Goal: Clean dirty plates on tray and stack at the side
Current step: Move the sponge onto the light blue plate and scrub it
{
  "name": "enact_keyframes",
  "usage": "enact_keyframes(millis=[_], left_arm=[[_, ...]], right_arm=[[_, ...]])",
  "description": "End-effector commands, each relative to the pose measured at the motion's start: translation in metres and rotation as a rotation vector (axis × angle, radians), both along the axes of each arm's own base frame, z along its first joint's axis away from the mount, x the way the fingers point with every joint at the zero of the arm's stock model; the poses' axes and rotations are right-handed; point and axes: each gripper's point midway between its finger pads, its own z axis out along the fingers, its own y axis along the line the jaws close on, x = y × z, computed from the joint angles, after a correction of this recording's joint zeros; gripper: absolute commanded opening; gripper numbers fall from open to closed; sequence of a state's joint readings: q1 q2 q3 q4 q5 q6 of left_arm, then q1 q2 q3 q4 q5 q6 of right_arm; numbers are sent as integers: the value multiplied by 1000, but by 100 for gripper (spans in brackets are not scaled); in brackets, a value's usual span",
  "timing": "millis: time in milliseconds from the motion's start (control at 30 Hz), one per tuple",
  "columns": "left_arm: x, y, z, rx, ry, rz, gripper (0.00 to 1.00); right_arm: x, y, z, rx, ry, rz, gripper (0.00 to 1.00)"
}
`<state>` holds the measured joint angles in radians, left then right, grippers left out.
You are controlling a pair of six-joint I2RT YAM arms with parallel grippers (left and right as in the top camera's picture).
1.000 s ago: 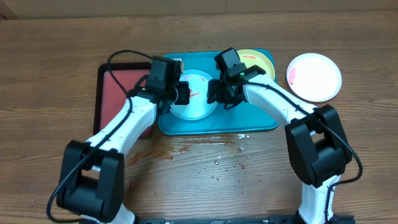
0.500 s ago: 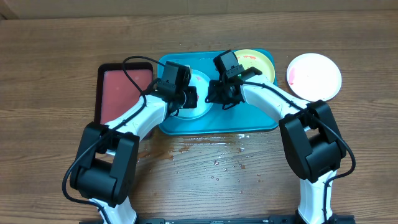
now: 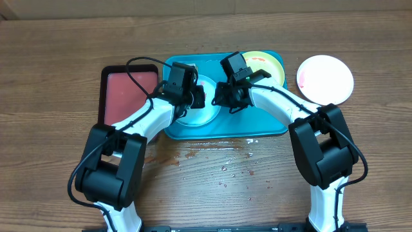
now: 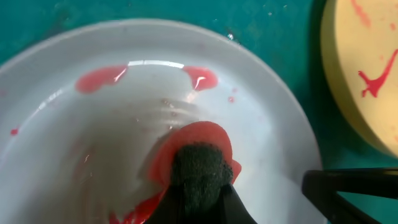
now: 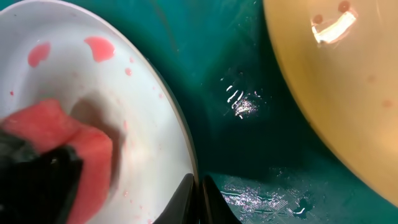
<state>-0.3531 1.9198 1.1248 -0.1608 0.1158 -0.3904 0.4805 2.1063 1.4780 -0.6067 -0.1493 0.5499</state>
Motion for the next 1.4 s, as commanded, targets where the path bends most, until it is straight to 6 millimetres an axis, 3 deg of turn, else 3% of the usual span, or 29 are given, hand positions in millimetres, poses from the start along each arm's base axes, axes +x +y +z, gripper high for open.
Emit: enact_keyframes(millis=[0, 233, 433, 767, 1100, 1367], left_arm=[[-1, 2, -15, 10, 33, 33, 4], [-7, 5, -32, 30, 81, 55, 4], [-16, 33, -33, 155, 110, 118, 4], [-35, 63, -29, 325, 153, 108, 4], [-17, 78, -17, 366, 73, 164, 4], [4, 58, -19, 206, 26, 130, 4]], right_arm=[[2, 0, 0, 0, -3, -38, 4], [2, -1, 0, -4, -2, -51, 4], [0, -6, -2, -25, 7, -65, 4], [1, -8, -3, -27, 10, -86, 4], [-2, -9, -4, -35, 24, -85, 4], [-4, -10, -5, -40, 29, -81, 4]])
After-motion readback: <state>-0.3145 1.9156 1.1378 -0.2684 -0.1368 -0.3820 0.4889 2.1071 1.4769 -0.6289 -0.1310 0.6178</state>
